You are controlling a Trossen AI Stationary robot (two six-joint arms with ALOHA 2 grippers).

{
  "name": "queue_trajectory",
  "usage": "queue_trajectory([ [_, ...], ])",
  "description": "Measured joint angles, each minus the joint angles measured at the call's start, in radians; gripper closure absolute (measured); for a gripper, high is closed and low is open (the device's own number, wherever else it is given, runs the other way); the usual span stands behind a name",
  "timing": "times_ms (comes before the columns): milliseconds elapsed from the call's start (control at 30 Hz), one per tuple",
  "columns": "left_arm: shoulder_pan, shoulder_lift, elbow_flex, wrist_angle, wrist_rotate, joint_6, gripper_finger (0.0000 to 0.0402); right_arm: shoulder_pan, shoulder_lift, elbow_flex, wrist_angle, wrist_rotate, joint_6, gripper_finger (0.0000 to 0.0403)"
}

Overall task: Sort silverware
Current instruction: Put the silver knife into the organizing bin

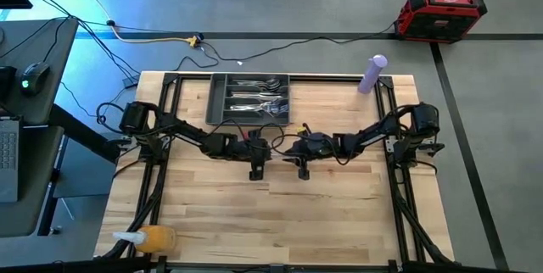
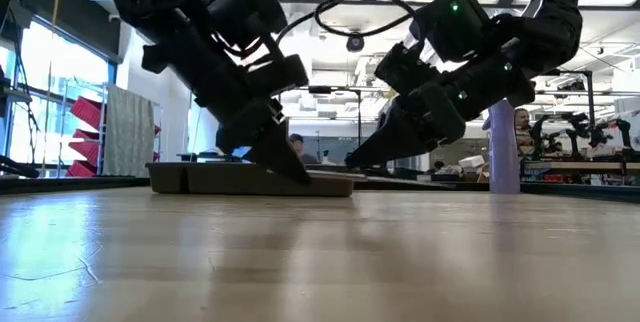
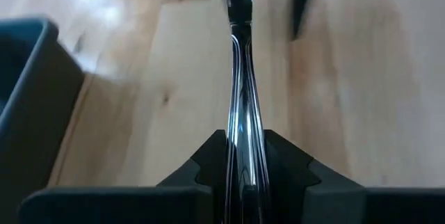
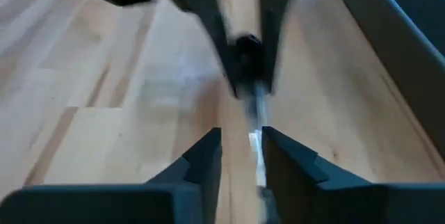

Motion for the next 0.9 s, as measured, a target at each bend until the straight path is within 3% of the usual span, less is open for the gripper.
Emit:
queue_trajectory([
  [133, -0.004, -0.003, 0.000, -0.015, -0.022, -0.017, 0.0351, 0.000, -0.076, 0.000, -0.022, -0.001, -0.064, 0.0269],
  [267, -0.015, -0.056, 0.000, -0.057, -0.063, -0.010, 0.0351, 0.000, -0.313, 0.000, -0.182, 0.023, -0.119, 0.0239],
  [433, 0.034, -0.223, 0.000, -0.230, -0.169, 0.051, 0.0351, 0.013, -0.663, 0.000, -0.372, 0.087, -0.137, 0.0242],
  [567, 0.140, -0.373, 0.072, -0.426, -0.196, 0.124, 0.0351, 0.036, -0.847, 0.000, -0.476, 0.114, -0.135, 0.0254],
  [700, 0.310, -0.419, 0.247, -0.716, -0.125, 0.219, 0.0351, 0.049, -0.908, 0.000, -0.520, 0.131, -0.145, 0.0261],
  [800, 0.450, -0.359, 0.400, -0.932, -0.013, 0.302, 0.0351, 0.047, -0.902, 0.000, -0.517, 0.133, -0.193, 0.0261],
  [900, 0.542, -0.254, 0.516, -1.108, 0.004, 0.436, 0.0351, 0.035, -0.884, 0.000, -0.512, 0.144, -0.233, 0.0261],
])
